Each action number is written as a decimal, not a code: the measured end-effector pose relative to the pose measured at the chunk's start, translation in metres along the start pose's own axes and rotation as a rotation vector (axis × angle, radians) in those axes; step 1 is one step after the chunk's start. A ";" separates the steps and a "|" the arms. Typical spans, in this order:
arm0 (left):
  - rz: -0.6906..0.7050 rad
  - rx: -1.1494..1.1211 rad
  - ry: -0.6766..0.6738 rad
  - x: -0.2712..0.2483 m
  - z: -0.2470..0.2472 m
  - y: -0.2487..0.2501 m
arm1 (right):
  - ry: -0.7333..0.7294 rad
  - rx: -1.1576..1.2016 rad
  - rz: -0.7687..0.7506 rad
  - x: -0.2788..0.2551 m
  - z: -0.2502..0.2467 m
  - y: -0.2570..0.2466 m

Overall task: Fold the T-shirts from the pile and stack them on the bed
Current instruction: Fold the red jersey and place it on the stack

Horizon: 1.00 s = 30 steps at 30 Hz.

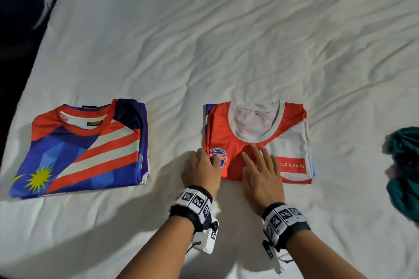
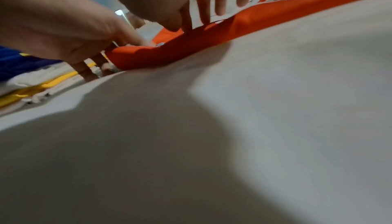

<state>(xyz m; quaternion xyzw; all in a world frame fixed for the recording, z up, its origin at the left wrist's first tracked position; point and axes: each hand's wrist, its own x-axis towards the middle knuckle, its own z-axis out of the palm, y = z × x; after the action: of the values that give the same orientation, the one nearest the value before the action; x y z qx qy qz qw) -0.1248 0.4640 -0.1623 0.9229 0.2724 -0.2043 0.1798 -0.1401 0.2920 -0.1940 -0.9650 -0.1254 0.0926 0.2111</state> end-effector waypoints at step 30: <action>0.340 0.309 0.278 0.084 0.024 0.034 | -0.089 -0.224 0.279 0.081 -0.043 0.119</action>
<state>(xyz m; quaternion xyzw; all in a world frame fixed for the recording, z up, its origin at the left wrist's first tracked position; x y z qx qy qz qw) -0.0473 0.4628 -0.2148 0.9911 0.1009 -0.0816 0.0293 -0.0290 0.1941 -0.2171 -0.9855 -0.0092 0.1487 0.0816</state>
